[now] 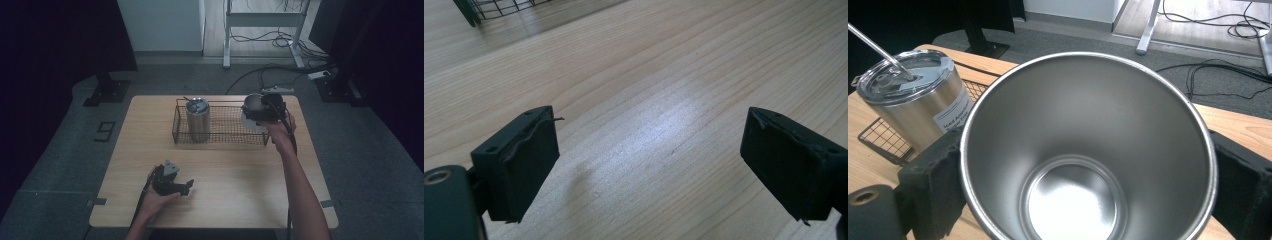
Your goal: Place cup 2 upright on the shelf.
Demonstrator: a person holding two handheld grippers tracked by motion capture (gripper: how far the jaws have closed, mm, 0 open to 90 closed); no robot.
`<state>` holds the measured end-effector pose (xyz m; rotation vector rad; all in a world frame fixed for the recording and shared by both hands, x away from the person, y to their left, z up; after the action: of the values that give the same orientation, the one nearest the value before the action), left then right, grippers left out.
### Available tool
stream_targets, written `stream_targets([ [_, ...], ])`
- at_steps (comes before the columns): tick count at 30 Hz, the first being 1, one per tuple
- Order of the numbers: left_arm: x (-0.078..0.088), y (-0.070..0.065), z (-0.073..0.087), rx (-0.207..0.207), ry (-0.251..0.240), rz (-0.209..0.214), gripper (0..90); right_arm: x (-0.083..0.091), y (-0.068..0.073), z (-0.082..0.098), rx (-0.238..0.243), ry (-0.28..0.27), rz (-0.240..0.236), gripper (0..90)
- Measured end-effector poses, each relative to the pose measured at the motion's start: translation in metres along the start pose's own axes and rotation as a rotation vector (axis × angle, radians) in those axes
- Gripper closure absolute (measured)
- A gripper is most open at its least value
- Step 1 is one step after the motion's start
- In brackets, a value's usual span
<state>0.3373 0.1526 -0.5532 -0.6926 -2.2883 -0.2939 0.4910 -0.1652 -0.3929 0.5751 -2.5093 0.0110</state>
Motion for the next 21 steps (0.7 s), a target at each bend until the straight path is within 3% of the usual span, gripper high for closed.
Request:
stream_targets([
  [21,0.0,0.005,0.002,0.005,0.014,-0.002,8.7,-0.031,-0.005,-0.013,0.011,0.026,0.018,6.3],
])
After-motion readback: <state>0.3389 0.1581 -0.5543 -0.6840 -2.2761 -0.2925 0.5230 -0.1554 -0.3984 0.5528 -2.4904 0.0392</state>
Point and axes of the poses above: each handheld gripper's, and its own axes: x roughly backward along the jaws, z roughly out of its underside, y roughly to its left, the point moved 4 cm from there along -x, roughly forward along the jaws, and after that the axes turned 3 degrees about -z, right-handed, at the moved point
